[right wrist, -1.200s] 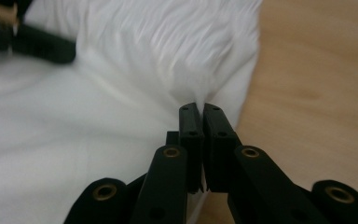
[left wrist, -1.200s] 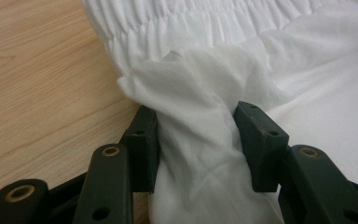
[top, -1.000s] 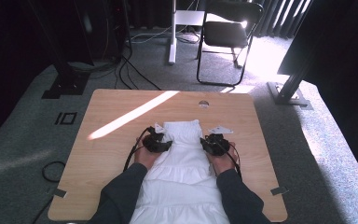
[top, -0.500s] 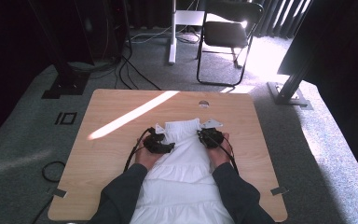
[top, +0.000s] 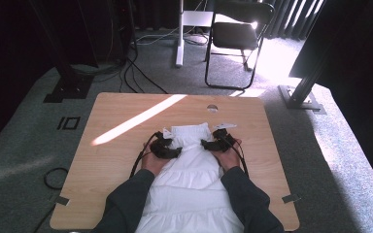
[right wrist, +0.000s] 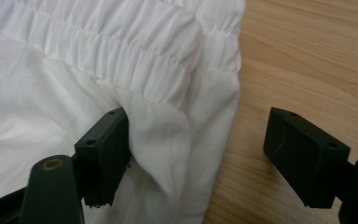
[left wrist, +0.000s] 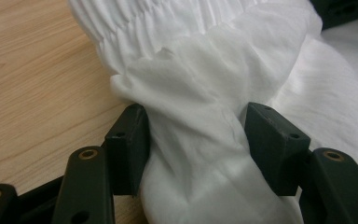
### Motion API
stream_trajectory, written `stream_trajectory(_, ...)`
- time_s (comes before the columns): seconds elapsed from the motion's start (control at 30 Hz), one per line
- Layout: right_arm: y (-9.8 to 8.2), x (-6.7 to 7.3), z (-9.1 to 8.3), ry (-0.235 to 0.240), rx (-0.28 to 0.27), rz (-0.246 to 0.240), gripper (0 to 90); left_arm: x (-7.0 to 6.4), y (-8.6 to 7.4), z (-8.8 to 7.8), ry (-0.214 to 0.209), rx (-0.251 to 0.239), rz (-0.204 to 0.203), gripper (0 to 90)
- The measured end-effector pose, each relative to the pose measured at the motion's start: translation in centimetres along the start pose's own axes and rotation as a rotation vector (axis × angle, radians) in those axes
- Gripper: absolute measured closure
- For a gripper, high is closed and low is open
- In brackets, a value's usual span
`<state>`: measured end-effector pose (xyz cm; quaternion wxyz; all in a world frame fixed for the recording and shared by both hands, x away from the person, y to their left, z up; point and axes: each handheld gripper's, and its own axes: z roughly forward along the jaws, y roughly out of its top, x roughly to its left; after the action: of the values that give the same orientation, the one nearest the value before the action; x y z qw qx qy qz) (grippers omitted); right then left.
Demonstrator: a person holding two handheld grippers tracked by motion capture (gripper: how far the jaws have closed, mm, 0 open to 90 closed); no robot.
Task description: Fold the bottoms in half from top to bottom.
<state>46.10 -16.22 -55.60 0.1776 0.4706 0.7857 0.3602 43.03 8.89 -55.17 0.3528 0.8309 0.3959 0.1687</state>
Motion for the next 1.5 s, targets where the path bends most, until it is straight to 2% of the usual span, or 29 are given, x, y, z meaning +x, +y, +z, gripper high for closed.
stream_trajectory(0.1,0.0,0.2,0.2,-0.002,-0.013,-0.020,28.7,0.0,0.0,0.0,0.004,-0.002,0.000,42.2)
stream_trajectory(0.13,0.0,0.2,0.2,-0.001,-0.016,-0.021,32.1,0.0,0.0,0.1,0.018,0.000,-0.002,41.7)
stream_trajectory(0.17,0.1,0.3,0.2,-0.003,-0.013,-0.022,35.6,0.1,0.0,0.1,0.038,-0.003,-0.018,37.2)
stream_trajectory(0.23,0.2,0.7,0.1,0.016,-0.013,-0.036,48.7,0.3,-0.2,0.2,0.064,-0.017,-0.041,33.8)
stream_trajectory(0.33,0.4,1.0,0.1,0.039,0.001,-0.037,64.9,0.3,-0.2,0.2,0.066,-0.015,-0.043,34.5)
stream_trajectory(0.4,0.6,1.1,0.1,0.058,0.014,-0.028,75.4,0.4,0.1,0.0,0.044,0.000,-0.039,42.6)
stream_trajectory(0.47,0.8,1.2,0.1,0.079,0.031,-0.010,80.9,0.7,0.3,-0.1,-0.001,0.009,-0.063,55.5)
stream_trajectory(0.57,0.9,1.0,0.0,0.088,0.036,-0.010,83.6,1.8,0.3,-0.2,-0.098,0.016,-0.121,76.6)
stream_trajectory(0.6,0.9,0.9,-0.1,0.094,0.036,0.001,84.0,2.0,0.3,-0.3,-0.118,0.018,-0.124,79.7)
stream_trajectory(0.63,0.9,0.8,-0.3,0.103,0.032,0.014,84.1,2.2,0.4,-0.5,-0.120,0.019,-0.118,81.2)
stream_trajectory(0.67,1.0,0.9,-0.6,0.106,0.023,0.012,84.2,2.3,0.7,-0.9,-0.115,0.018,-0.098,81.8)
stream_trajectory(0.77,2.0,1.5,-2.2,0.083,-0.026,-0.046,84.3,2.7,2.4,-2.6,-0.104,-0.033,-0.068,82.4)
stream_trajectory(0.87,3.9,1.5,-4.3,0.080,-0.098,-0.065,84.3,3.1,4.6,-4.9,-0.097,-0.111,-0.054,82.3)
stream_trajectory(0.9,4.6,1.4,-5.1,0.080,-0.123,-0.071,84.3,3.1,4.6,-4.9,-0.097,-0.111,-0.054,82.3)
stream_trajectory(0.93,5.4,1.3,-5.8,0.076,-0.145,-0.082,84.3,3.3,6.4,-6.2,-0.089,-0.147,-0.032,82.3)
stream_trajectory(1.07,8.6,0.9,-8.5,0.051,-0.229,-0.109,84.2,3.7,10.0,-8.5,-0.065,-0.212,0.015,82.2)
stream_trajectory(1.13,10.0,0.8,-9.9,0.033,-0.280,-0.108,84.3,3.8,11.4,-9.4,-0.056,-0.244,0.028,82.0)
stream_trajectory(1.23,11.5,0.8,-11.3,0.008,-0.328,-0.119,84.2,3.9,13.0,-10.3,-0.042,-0.269,0.036,81.8)
stream_trajectory(1.33,11.9,1.0,-12.0,0.013,-0.333,-0.113,84.1,3.8,12.9,-10.7,-0.055,-0.268,0.032,81.5)
stream_trajectory(1.43,11.3,1.2,-12.3,0.019,-0.327,-0.122,84.1,3.4,12.3,-10.8,-0.058,-0.256,0.051,80.5)
stream_trajectory(1.5,10.1,1.4,-12.6,0.043,-0.322,-0.124,83.9,2.8,11.1,-11.1,-0.083,-0.255,0.053,80.3)
